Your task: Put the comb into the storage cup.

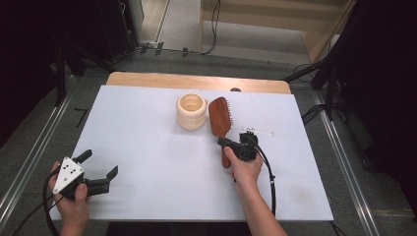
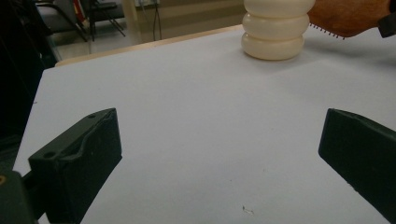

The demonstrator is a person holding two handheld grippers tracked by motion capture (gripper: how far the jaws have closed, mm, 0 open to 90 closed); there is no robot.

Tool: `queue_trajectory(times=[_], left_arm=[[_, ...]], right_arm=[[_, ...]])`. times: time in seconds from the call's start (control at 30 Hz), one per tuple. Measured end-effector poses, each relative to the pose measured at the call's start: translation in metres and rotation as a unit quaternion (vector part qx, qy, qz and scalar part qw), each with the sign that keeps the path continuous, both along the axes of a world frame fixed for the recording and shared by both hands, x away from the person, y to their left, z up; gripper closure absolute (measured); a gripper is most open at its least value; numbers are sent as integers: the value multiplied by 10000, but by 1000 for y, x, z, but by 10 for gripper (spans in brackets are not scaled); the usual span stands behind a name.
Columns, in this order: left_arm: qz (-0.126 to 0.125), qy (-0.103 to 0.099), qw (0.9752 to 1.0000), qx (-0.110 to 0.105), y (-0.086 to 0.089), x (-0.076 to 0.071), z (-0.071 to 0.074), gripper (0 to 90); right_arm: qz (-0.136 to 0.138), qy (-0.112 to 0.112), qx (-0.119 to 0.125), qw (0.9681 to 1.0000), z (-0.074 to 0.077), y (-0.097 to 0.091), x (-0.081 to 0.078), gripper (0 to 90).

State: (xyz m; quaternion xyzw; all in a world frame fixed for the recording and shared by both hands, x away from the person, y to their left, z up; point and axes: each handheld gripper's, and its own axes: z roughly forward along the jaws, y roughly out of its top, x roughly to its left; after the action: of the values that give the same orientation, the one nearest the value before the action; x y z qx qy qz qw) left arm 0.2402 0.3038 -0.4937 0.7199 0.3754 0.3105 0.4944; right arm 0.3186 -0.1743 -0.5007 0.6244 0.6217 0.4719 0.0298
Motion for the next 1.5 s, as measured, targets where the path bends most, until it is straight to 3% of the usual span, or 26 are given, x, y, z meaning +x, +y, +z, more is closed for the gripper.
queue_trajectory(times=[0.23,0.33,0.4,0.5,0.6,0.63,0.83,0.97,1.27,1.33,1.5], left_arm=[[7,-43,10000,-46,0,-1,1,0],[-4,-54,10000,47,-2,-1,2,0],[-17,-36,9999,113,-3,-2,4,0],[-71,-45,10000,-9,-9,-3,6,0],[-132,-85,9999,27,-15,-4,8,0],[-185,-116,9998,7,-20,-5,10,0],[-361,-216,9991,-91,-34,-7,19,0],[-555,-291,9978,-206,-47,-7,28,0],[-973,-463,9941,-140,-85,2,48,0],[-1065,-472,9931,-143,-94,5,52,0],[-1338,-489,9895,-229,-115,16,59,0]], right_arm=[[34,-364,-25,9993,9,-5,-5,768],[82,-593,-80,9982,13,-8,-8,768],[111,-685,-110,9975,15,-9,-10,768],[132,-790,-119,9967,16,-10,-12,768],[206,-870,-89,9960,17,-13,-13,767],[254,-1007,-217,9944,18,-14,-16,767],[382,-1269,-202,9910,21,-17,-22,767],[523,-1466,-242,9875,24,-17,-29,767],[612,-1791,-211,9817,25,-16,-39,767],[665,-1912,-130,9792,23,-17,-42,767],[787,-1984,-156,9768,23,-17,-46,767]])
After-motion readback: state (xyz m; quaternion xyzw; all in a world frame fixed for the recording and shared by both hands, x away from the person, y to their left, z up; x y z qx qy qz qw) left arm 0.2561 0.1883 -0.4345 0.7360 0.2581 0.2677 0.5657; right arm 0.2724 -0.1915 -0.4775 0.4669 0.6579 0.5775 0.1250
